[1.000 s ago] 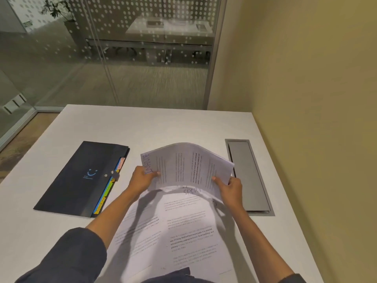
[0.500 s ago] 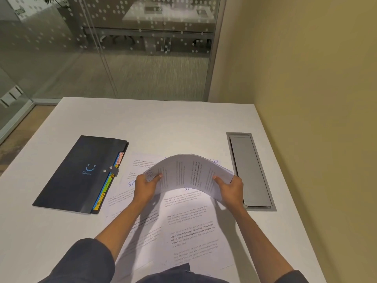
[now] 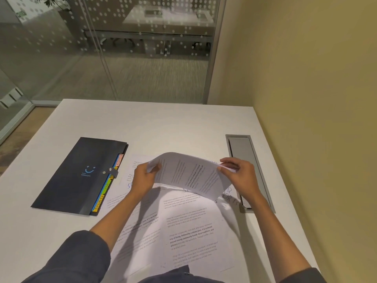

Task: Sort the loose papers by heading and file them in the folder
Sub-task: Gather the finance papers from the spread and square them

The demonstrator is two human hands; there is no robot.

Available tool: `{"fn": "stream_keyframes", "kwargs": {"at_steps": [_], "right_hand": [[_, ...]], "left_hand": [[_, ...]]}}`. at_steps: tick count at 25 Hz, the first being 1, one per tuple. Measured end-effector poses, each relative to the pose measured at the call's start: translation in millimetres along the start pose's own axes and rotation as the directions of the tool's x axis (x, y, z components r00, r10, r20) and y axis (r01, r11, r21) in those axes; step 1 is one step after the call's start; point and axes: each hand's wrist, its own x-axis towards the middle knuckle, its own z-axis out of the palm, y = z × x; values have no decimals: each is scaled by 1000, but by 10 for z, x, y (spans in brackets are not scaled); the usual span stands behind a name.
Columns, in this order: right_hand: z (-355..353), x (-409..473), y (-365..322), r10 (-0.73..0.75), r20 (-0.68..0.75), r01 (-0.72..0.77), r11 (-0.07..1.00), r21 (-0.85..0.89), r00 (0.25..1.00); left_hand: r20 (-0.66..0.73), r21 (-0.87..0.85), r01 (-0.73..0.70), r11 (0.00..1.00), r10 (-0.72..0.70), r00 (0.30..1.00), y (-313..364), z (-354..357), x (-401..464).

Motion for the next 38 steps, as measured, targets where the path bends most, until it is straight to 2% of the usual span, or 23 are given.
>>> {"fn": "stream_keyframes", "kwargs": {"at_steps": [3, 4, 6, 8, 11, 14, 16, 18, 20, 21, 23, 24, 25, 27, 29, 31, 35, 38], "right_hand": [[-41, 111, -200, -139, 166, 193, 908, -371, 976], [-20, 145, -277, -159, 227, 247, 863, -441, 961], [47, 199, -407, -196, 310, 329, 818, -471, 930], [106, 212, -502, -206, 328, 334, 850, -406, 922], [82, 218, -561, -154, 305, 233, 941, -244, 940], [-19, 217, -551, -104, 274, 106, 994, 9, 956], [-98, 204, -541, -62, 244, 10, 978, 210, 968], [-129, 165, -525, -19, 224, -62, 935, 348, 974], [-112, 144, -482, 44, 197, -128, 891, 436, 979], [-89, 137, -455, 79, 184, -160, 863, 479, 980], [-24, 127, -391, 136, 179, -215, 793, 569, 974], [12, 115, -372, 159, 188, -241, 765, 597, 969], [46, 97, -363, 172, 197, -259, 744, 616, 965], [106, 53, -358, 200, 187, -273, 732, 625, 962], [122, 39, -367, 213, 138, -253, 764, 594, 967], [73, 74, -408, 177, 23, -165, 852, 498, 984], [-77, 179, -580, 14, -237, 60, 952, 301, 971], [-148, 209, -689, -101, -327, 175, 963, 204, 939]], "left_hand": [[76, 98, -169, 981, 162, 984, 247, -27, 84], [117, 126, -219, 968, 205, 972, 337, -26, 117], [199, 172, -285, 943, 250, 947, 512, -21, 173], [247, 214, -325, 921, 271, 931, 655, -19, 229], [237, 240, -371, 897, 317, 918, 864, -83, 296], [68, 169, -298, 939, 291, 954, 962, -203, 356], [-97, -6, -212, 977, 210, 973, 940, -256, 387], [-136, -278, -83, 957, 46, 990, 896, -240, 358], [-6, -504, 84, 859, -101, 995, 806, -167, 284], [109, -540, 158, 827, -117, 987, 767, -123, 211], [365, -505, 256, 824, -65, 929, 720, -20, 42], [447, -481, 279, 831, -41, 894, 719, 24, -33], [478, -464, 284, 839, -33, 878, 722, 66, -84], [432, -435, 253, 864, -46, 900, 740, 118, -134], [379, -374, 192, 907, -40, 925, 763, 119, -142], [387, -324, 157, 933, -21, 922, 773, 88, -147], [410, -261, 128, 957, -10, 912, 800, 47, -213], [422, -241, 103, 965, 9, 906, 777, 53, -257]]}}
